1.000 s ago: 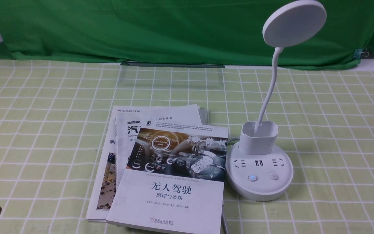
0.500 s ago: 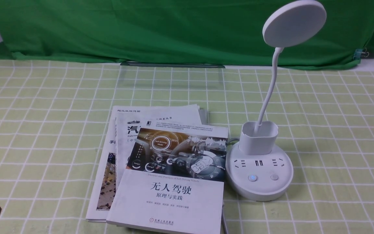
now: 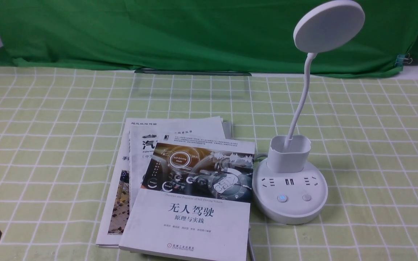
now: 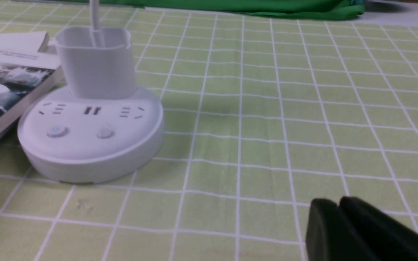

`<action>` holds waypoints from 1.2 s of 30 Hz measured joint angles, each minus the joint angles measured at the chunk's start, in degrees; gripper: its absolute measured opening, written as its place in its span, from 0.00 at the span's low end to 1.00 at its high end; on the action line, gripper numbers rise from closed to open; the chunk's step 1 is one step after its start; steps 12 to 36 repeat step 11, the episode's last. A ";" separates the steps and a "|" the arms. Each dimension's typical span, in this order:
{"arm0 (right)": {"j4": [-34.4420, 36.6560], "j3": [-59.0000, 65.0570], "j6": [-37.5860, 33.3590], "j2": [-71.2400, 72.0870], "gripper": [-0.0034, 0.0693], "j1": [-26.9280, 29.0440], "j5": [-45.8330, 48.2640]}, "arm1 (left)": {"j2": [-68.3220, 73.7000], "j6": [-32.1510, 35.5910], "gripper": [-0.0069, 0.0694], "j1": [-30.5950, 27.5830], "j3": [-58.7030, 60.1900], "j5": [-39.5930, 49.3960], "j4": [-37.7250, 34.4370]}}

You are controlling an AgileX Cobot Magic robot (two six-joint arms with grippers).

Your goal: Turn off the desk lamp on the green coffee tablecloth by hand.

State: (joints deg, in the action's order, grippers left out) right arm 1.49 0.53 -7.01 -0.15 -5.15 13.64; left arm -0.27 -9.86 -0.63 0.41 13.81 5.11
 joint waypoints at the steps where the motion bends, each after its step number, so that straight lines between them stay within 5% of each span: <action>1: 0.00 0.00 0.00 0.00 0.21 0.00 0.00 | 0.00 0.00 0.63 0.00 0.00 0.00 0.00; 36: 0.00 0.00 0.05 0.00 0.23 0.00 0.00 | 0.00 0.00 0.63 0.00 0.00 0.00 0.00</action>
